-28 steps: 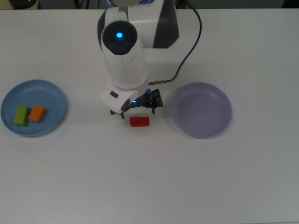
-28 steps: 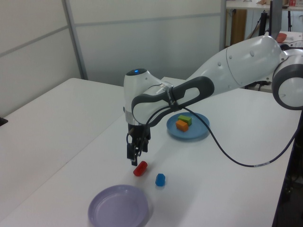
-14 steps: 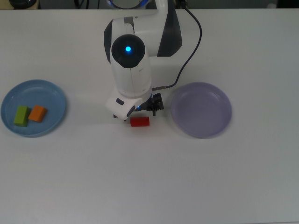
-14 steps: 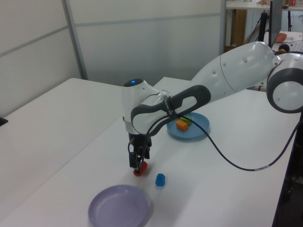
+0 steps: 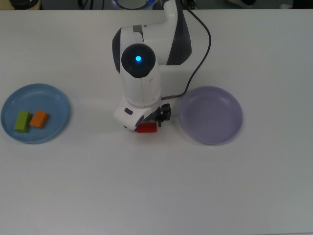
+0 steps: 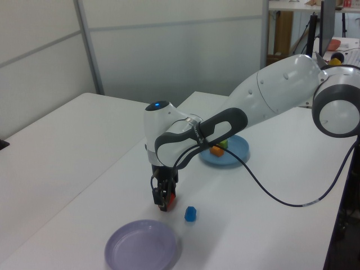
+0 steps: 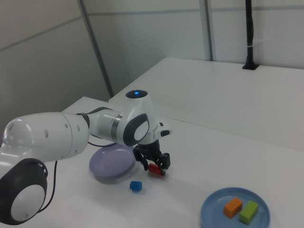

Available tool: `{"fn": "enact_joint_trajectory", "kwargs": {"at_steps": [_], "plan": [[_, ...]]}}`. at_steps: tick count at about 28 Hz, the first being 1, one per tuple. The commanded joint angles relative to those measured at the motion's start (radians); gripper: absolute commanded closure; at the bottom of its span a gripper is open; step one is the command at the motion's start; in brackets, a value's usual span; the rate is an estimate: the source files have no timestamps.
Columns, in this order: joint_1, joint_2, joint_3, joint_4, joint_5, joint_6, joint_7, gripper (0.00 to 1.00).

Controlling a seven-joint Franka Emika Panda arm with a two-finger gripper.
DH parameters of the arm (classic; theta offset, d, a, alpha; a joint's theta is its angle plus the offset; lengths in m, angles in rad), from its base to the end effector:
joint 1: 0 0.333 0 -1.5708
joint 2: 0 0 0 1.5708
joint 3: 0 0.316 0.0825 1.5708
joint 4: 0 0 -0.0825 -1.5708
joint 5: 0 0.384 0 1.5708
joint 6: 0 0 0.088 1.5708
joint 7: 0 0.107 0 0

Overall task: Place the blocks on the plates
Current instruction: 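Carry the red block onto the lavender plate and release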

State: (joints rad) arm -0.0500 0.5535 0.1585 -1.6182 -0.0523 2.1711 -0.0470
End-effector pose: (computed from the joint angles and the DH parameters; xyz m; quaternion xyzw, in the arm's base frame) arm 0.6853 0.0587 0.3062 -0.9965 -0.0806 -0.0027 0.0200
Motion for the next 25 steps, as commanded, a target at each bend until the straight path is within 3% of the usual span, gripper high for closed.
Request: {"fn": "enact_joint_trajectory", "kwargs": {"at_steps": [1, 3, 9, 11, 25], "plan": [[0.009, -0.010, -0.007, -0.011, -0.018, 0.024, 0.030, 0.65], [0.006, -0.035, -0.007, -0.011, -0.012, 0.016, 0.032, 0.74], [0.012, -0.101, -0.001, -0.008, 0.028, 0.000, 0.042, 0.75], [0.033, -0.104, 0.030, -0.005, 0.032, -0.008, 0.062, 0.74], [0.202, -0.078, 0.044, -0.006, -0.024, 0.006, 0.196, 0.74]]}}
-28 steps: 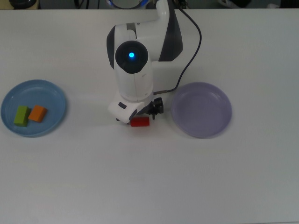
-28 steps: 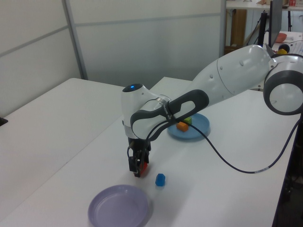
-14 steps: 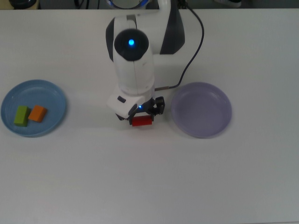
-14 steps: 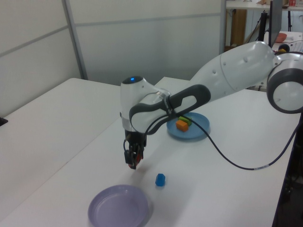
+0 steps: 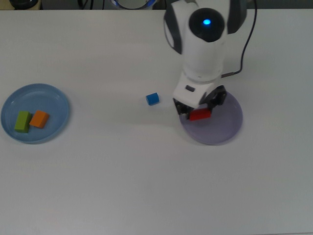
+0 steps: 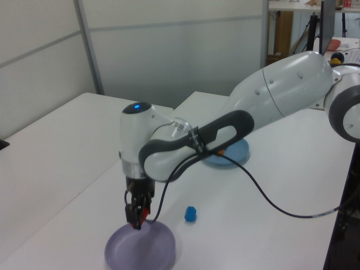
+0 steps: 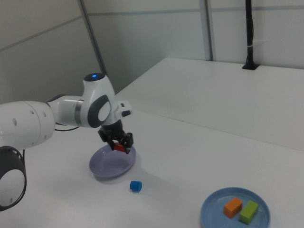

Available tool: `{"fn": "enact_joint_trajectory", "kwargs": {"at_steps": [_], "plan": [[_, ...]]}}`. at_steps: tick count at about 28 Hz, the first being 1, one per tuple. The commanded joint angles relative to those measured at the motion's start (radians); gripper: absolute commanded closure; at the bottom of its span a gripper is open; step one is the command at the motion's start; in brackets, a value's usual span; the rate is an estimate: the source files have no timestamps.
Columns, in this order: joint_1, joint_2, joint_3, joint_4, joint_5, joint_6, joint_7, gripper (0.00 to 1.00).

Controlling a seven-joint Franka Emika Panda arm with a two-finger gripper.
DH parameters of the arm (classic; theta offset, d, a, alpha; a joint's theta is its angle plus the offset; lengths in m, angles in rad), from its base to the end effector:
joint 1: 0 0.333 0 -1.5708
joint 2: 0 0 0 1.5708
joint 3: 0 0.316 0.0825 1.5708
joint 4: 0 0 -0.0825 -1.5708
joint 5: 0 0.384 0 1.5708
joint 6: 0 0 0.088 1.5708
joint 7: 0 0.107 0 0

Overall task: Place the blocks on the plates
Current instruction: 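Carry the red block onto the lavender plate and release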

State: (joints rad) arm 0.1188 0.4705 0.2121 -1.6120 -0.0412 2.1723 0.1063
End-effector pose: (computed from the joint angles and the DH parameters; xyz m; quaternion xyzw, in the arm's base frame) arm 0.6580 0.2044 0.3685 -0.9923 -0.1091 -0.0426 0.0398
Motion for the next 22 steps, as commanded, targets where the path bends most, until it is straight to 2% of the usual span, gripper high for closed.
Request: {"fn": "enact_joint_trajectory", "kwargs": {"at_steps": [1, 4, 7, 9, 11, 12, 13, 14, 16, 22], "plan": [[0.038, 0.011, -0.010, -0.012, -0.045, 0.006, 0.052, 0.74], [0.064, 0.039, -0.010, -0.011, -0.078, 0.020, 0.085, 0.74], [0.073, 0.054, -0.010, -0.011, -0.094, 0.047, 0.104, 0.74], [0.073, 0.060, -0.010, -0.011, -0.097, 0.061, 0.110, 0.70], [0.073, 0.059, -0.010, -0.011, -0.097, 0.061, 0.110, 0.60], [0.073, 0.059, -0.010, -0.011, -0.097, 0.061, 0.110, 0.51], [0.073, 0.059, -0.010, -0.011, -0.095, 0.061, 0.110, 0.39], [0.073, 0.059, -0.010, -0.011, -0.095, 0.061, 0.110, 0.16], [0.073, 0.057, -0.010, -0.011, -0.097, 0.061, 0.110, 0.01], [0.071, 0.048, -0.013, -0.011, -0.121, 0.057, 0.108, 0.00]]}}
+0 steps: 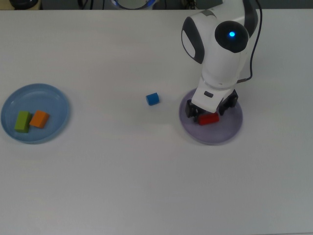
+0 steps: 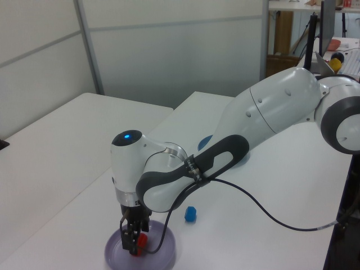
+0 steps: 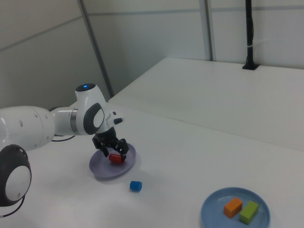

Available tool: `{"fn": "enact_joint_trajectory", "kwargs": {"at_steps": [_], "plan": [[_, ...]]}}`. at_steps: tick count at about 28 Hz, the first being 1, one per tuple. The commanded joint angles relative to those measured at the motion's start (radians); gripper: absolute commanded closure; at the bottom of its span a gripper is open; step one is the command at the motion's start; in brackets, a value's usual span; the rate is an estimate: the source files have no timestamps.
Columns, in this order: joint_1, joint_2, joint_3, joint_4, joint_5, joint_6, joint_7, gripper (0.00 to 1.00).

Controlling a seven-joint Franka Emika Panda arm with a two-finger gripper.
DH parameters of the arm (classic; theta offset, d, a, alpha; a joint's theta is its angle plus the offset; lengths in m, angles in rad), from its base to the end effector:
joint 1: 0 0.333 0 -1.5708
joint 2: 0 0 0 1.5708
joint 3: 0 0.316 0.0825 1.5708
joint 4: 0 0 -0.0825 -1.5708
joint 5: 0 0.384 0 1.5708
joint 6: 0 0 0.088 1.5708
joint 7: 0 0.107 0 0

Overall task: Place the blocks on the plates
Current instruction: 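Carry the red block onto the lavender plate and release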

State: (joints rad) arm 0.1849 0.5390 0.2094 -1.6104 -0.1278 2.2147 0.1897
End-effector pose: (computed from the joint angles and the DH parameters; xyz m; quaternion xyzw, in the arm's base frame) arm 0.6501 0.2449 0.3264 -0.9918 -0.1218 -0.0375 0.0116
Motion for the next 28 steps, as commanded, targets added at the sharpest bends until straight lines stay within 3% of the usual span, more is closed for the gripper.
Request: {"fn": "enact_joint_trajectory", "kwargs": {"at_steps": [1, 10, 17, 28], "plan": [[0.004, -0.031, -0.018, -0.013, -0.036, 0.010, 0.025, 0.00], [-0.097, -0.112, -0.033, -0.022, -0.021, -0.159, -0.059, 0.00], [-0.186, -0.149, -0.033, -0.094, 0.016, -0.254, -0.234, 0.00], [-0.205, -0.177, -0.033, -0.178, 0.016, -0.256, -0.344, 0.00]]}}
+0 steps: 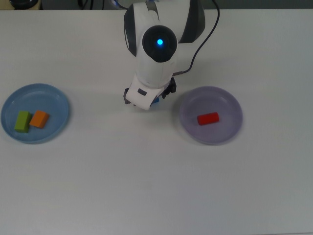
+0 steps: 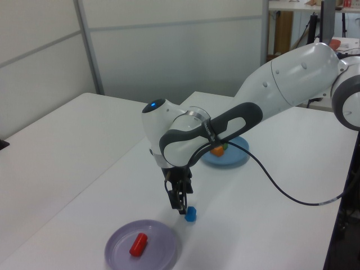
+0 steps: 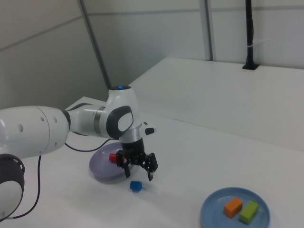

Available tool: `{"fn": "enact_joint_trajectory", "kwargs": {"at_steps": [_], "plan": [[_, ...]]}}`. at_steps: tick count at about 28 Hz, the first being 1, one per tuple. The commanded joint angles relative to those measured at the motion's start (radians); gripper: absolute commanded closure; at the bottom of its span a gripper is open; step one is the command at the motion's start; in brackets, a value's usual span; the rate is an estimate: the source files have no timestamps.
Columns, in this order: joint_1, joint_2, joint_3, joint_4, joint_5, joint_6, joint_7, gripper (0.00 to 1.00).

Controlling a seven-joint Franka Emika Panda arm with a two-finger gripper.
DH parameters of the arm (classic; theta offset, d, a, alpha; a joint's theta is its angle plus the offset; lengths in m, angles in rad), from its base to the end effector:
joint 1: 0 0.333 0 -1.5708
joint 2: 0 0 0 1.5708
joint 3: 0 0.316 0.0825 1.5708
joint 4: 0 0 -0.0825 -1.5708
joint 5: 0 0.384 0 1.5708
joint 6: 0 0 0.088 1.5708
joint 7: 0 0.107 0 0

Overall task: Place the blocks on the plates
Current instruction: 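Grasp the blue block with the gripper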

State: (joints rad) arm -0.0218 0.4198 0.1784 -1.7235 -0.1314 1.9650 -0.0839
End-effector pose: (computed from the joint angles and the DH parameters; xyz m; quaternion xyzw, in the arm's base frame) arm 0.6343 0.0817 0.3320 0.9855 0.1451 -0.0841 0.0246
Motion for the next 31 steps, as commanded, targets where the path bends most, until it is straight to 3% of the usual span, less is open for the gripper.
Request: {"fn": "enact_joint_trajectory", "kwargs": {"at_steps": [1, 5, 9, 15, 26, 31], "plan": [[0.002, -0.062, -0.002, -0.070, 0.019, -0.006, -0.083, 0.00], [0.003, -0.065, -0.002, -0.082, 0.018, -0.006, -0.117, 0.00], [0.005, -0.055, -0.002, -0.084, 0.004, -0.005, -0.120, 0.10], [0.010, -0.049, -0.002, -0.084, -0.002, -0.003, -0.146, 0.39], [0.016, -0.049, 0.001, -0.082, -0.008, -0.003, -0.160, 0.48], [0.016, -0.050, 0.001, -0.079, -0.008, -0.005, -0.169, 0.71]]}}
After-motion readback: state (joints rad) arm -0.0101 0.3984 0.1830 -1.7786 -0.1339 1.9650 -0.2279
